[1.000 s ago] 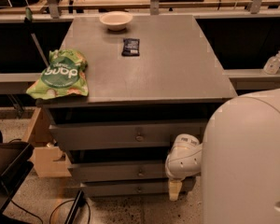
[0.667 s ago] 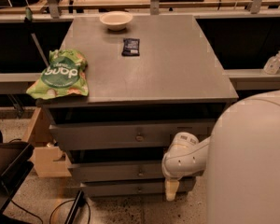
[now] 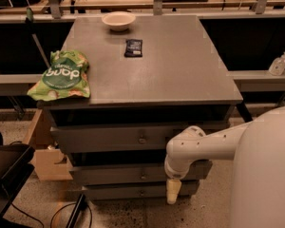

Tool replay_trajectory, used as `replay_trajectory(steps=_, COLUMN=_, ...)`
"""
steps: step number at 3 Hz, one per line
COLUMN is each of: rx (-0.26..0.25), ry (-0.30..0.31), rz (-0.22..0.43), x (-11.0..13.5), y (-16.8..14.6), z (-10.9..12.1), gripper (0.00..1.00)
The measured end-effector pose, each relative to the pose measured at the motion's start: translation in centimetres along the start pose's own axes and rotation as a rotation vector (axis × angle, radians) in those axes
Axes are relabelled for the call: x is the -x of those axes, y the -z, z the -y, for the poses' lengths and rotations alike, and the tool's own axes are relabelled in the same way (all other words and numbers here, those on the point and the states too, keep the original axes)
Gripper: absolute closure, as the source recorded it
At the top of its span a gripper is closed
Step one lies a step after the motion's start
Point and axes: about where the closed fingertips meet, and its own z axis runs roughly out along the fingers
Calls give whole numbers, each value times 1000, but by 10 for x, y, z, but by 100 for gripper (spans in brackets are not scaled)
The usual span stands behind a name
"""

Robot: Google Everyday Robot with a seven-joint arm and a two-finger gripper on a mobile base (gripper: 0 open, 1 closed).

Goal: Open middle drawer

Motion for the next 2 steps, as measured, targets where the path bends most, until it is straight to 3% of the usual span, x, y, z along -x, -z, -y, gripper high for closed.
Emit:
replay_trajectory(steps=1, rx=77, ry=11, rz=32, x=1, y=-8, z=3, gripper=25)
replay_trajectory(steps=2, rx=81, ry=23, rz=34, x=1, y=-8, z=4, gripper=49)
